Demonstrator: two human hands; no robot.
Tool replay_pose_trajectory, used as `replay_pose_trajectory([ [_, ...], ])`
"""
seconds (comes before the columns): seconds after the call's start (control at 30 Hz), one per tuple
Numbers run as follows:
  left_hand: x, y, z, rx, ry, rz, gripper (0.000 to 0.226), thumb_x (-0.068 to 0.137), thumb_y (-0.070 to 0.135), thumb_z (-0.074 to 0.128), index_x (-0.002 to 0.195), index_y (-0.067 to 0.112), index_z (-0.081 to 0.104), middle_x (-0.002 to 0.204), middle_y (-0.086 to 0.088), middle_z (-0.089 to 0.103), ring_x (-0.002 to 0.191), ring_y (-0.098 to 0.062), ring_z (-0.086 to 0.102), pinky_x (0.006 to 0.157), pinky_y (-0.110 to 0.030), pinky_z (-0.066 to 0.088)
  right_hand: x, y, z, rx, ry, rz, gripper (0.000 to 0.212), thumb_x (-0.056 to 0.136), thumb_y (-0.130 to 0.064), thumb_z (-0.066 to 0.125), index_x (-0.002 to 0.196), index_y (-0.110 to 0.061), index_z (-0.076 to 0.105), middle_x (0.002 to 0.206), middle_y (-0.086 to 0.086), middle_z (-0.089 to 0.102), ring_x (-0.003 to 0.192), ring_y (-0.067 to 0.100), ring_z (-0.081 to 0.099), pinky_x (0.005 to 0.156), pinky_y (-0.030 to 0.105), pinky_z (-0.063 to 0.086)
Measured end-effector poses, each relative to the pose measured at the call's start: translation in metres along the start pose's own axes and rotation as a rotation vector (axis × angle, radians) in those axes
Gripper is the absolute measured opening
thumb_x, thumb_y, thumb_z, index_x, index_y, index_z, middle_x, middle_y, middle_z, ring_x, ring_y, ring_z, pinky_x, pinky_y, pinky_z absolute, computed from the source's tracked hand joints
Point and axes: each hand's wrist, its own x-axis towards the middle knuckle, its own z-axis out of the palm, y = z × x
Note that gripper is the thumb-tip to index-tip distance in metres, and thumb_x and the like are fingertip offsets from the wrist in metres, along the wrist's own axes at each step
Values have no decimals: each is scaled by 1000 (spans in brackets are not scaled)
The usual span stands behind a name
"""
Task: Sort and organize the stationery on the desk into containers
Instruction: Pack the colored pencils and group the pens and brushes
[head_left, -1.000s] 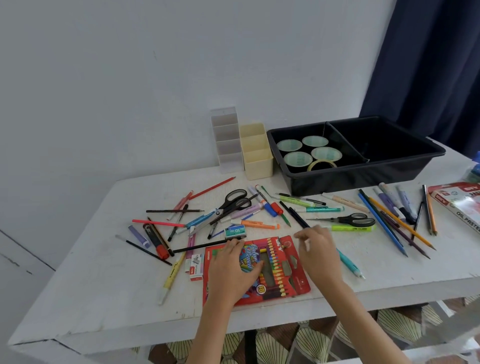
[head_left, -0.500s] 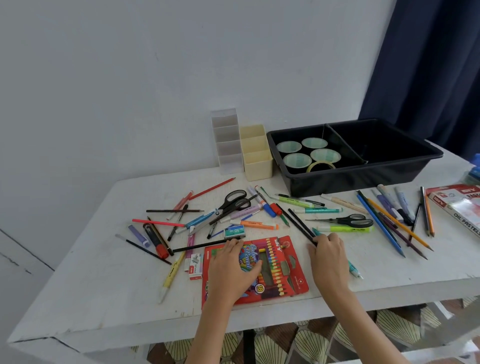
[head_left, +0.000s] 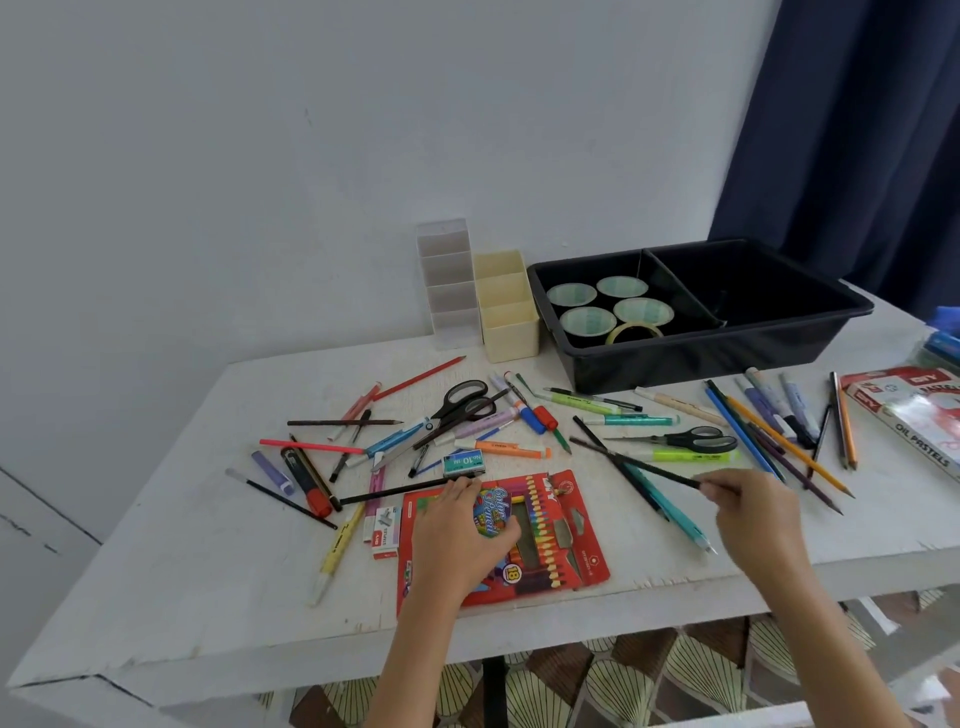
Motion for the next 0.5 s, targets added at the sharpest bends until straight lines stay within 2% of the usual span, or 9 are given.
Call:
replay_pose_trajectory([
  [0.1,2,2,0,12,-11,-10,73,84,61,48,144,22,35,153,4,30,140,-11,26,114,-32,26,1,16,-17,-78,0,-10,19,86,6,58,96,-2,73,94,15,68,85,23,53,77,30,39],
  [0.27,4,2,-1,8,-32,-21,73,84,62,48,144,23,36,152,4,30,140,-11,27,113,-33,28,-1,20,-5,-174,-144,-80,18,86,-6,63,92,-18,75,86,0,67,93,23,54,77,32,42],
  [0.43,3,-1,-2,-21,-37,-15,72,83,62,50,143,24,37,152,6,32,139,-10,28,112,-34,30,-16,-23,46,-61,-169,-202,16,87,-16,63,100,-15,71,96,-3,52,92,11,46,87,24,41],
  [0.5,3,-2,-3,-36,-51,-18,73,83,63,50,143,24,37,152,6,31,138,-11,29,112,-35,31,-17,-37,65,-53,-190,-217,18,88,-22,62,104,-17,69,97,-6,53,93,8,45,85,22,40],
])
